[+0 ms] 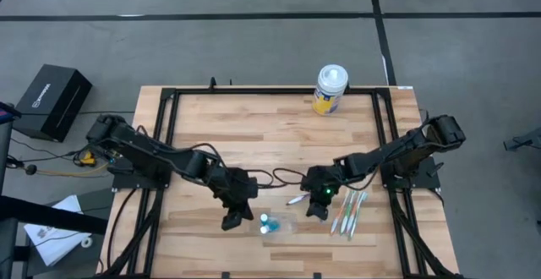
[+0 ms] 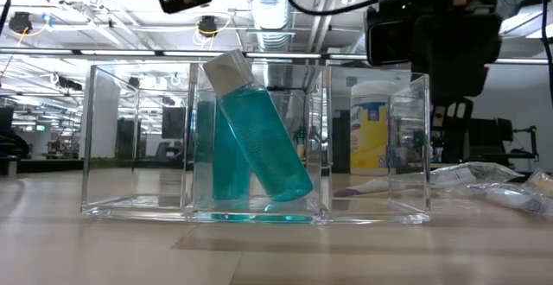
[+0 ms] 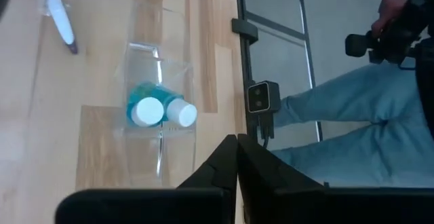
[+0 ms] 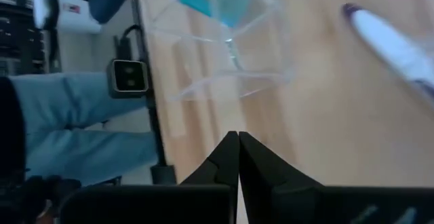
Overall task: Pick & Place toothbrushing station
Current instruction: Move the transparent organizer to the center of the table
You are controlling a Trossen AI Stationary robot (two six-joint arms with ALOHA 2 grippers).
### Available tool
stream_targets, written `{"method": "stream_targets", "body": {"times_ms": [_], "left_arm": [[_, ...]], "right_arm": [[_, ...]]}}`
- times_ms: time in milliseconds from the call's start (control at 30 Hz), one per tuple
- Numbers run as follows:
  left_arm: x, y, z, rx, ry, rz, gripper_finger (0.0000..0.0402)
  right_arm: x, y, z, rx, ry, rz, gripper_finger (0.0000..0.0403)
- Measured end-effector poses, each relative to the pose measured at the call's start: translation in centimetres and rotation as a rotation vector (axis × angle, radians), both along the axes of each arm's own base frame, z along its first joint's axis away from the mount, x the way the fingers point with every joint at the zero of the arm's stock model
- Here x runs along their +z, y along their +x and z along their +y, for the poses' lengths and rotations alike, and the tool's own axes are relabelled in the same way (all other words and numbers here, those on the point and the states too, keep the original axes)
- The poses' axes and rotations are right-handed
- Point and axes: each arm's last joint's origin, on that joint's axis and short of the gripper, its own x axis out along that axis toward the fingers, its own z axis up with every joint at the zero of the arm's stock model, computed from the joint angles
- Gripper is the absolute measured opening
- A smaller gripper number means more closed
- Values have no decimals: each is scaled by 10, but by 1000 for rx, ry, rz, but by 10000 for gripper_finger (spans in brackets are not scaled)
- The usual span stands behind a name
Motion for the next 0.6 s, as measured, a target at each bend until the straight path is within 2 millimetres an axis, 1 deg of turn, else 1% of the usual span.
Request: {"method": "stream_targets", "body": {"times_ms": [167, 333, 467, 533, 600], "left_arm": [[-21, 11, -6, -49, -25, 68, 3], [-34, 20, -11, -77, -51, 75, 3], [-34, 22, -11, -65, -46, 67, 3], [-31, 20, -9, -49, -37, 56, 3], [-27, 21, -8, -38, -38, 24, 3]], "right_arm": [[1, 2, -2, -26, -11, -19, 0], [3, 6, -7, -47, -6, -53, 0], [2, 5, -7, -50, -17, -43, 0], [1, 5, -5, -45, -24, -44, 0], [-6, 7, -2, -40, -30, -31, 0]]}}
